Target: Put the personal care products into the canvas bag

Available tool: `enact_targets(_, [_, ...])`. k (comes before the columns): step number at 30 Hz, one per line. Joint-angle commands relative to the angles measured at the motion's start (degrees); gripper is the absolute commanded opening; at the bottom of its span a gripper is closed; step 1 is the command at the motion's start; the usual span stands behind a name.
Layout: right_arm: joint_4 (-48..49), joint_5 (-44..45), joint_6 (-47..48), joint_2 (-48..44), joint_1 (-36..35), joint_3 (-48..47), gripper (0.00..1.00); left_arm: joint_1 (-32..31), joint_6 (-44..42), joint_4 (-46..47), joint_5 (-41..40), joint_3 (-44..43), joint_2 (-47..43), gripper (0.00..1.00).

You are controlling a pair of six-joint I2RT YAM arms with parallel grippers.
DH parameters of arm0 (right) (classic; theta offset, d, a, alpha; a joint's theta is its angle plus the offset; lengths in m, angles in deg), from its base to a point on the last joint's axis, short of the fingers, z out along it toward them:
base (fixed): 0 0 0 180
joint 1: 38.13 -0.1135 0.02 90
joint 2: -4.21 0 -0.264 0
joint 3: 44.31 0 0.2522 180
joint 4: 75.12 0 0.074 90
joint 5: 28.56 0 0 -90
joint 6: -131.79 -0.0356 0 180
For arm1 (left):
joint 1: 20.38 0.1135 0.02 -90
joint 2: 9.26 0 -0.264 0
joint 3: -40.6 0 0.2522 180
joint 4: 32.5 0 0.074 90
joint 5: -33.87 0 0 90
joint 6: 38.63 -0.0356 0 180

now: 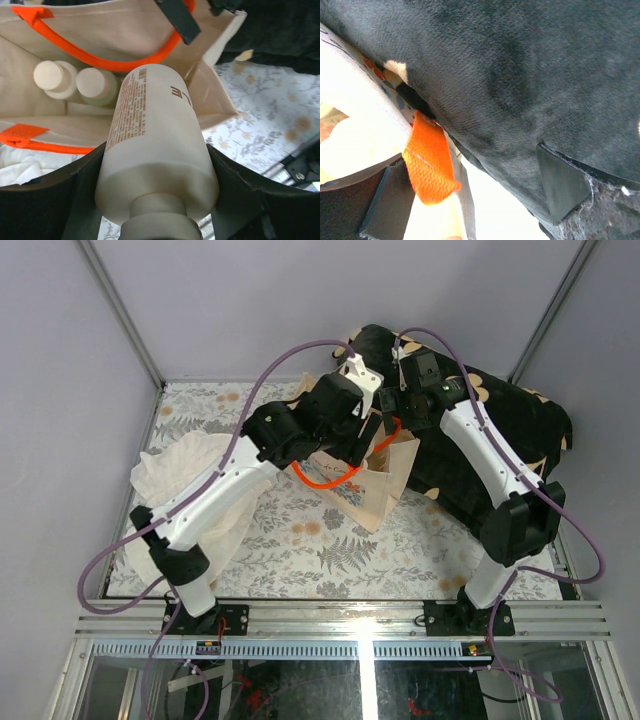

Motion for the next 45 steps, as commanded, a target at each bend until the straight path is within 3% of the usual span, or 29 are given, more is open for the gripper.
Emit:
enact_targets(1, [-1.75,4.84,-0.61,-4.48,0.14,0.09,1.00,1.12,-4.79,11.35,-6.46,-4.94,0.18,0.00])
enact_targets(10, [-3.69,9.34,-0.72,-6.78,0.21,-1.46,0.99,3.37,-5.69,16.33,4.24,-1.25,5.23,0.00])
enact_targets(19, [-3.09,22.95,-1.82,-10.88,0.31,-3.99,0.99,3.36,-5.46,16.38,12.34,0.42,9.78,0.00])
enact_targets(31, [-2.34,24.36,-2.78,-11.83,1.34,-5.08,0.99,3.34,-5.33,16.53,26.66,0.82,14.46,0.00])
enact_targets(45, [0.16,19.09,-4.26,-14.16,1.42,-3.26,0.99,3.25,-5.78,17.90,26.78,-0.07,21.77,0.00])
